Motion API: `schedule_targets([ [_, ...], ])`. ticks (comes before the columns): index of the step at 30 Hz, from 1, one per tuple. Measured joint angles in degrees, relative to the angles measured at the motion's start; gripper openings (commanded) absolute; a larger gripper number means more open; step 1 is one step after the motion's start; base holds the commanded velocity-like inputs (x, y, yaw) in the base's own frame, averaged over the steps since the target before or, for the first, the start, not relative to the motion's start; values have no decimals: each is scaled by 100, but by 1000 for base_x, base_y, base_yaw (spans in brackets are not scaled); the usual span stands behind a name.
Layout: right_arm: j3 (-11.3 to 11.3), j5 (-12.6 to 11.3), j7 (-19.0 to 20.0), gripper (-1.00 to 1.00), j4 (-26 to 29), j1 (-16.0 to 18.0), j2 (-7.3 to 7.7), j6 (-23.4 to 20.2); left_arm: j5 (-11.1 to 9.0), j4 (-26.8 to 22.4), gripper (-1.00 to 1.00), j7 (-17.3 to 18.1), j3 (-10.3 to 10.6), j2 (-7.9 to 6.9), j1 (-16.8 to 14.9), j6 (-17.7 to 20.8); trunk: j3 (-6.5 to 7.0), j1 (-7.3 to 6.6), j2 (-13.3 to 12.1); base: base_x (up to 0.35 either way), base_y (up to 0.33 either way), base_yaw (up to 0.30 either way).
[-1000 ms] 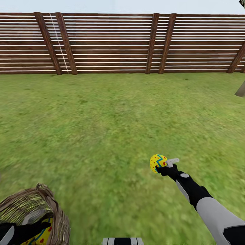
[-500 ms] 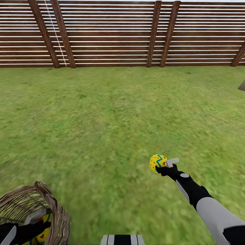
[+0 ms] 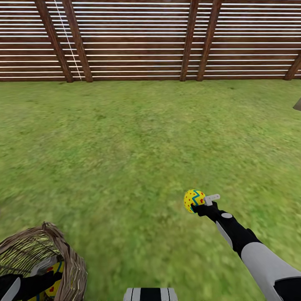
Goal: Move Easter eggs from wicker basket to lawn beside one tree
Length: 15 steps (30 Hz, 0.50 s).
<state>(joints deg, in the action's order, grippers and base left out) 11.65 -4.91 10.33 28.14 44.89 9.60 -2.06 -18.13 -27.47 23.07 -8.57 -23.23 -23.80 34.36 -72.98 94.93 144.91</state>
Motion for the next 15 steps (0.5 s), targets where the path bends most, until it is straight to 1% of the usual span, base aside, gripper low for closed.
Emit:
schedule_targets([
  [4, 0, -1, -1, -100, 0, 0, 0, 0, 0, 0, 100, 2, 4, 0, 0, 0, 0, 0, 0, 0, 0, 0],
  [5, 0, -1, -1, -100, 0, 0, 0, 0, 4, 0, -100, 2, 4, 0, 0, -3, 0, 0, 0, 0, 0, 0],
  [9, 0, -2, -1, -100, -6, 0, 0, 0, -8, 0, -100, 1, -18, -7, -1, 1, 0, 0, 0, 0, 0, 0],
  [10, 0, -1, -1, -100, -13, 0, 0, 0, -13, 4, -100, 0, -21, -5, -1, -97, 0, 0, 0, 0, 0, 0],
  [12, 0, 0, -1, -100, -16, 0, 0, 0, -8, 18, -100, -19, -13, 5, -2, -486, 0, -1, 0, 0, 0, 0],
  [13, 0, -3, -1, -100, -17, 0, 0, 0, -12, 23, -100, -23, -14, 18, -3, -557, 0, -1, 1, 0, 0, 0],
  [15, 0, 0, -1, -100, -18, 0, 0, 0, -20, 24, -100, -25, -18, 22, -4, -569, 0, -1, 1, 0, 0, 0],
])
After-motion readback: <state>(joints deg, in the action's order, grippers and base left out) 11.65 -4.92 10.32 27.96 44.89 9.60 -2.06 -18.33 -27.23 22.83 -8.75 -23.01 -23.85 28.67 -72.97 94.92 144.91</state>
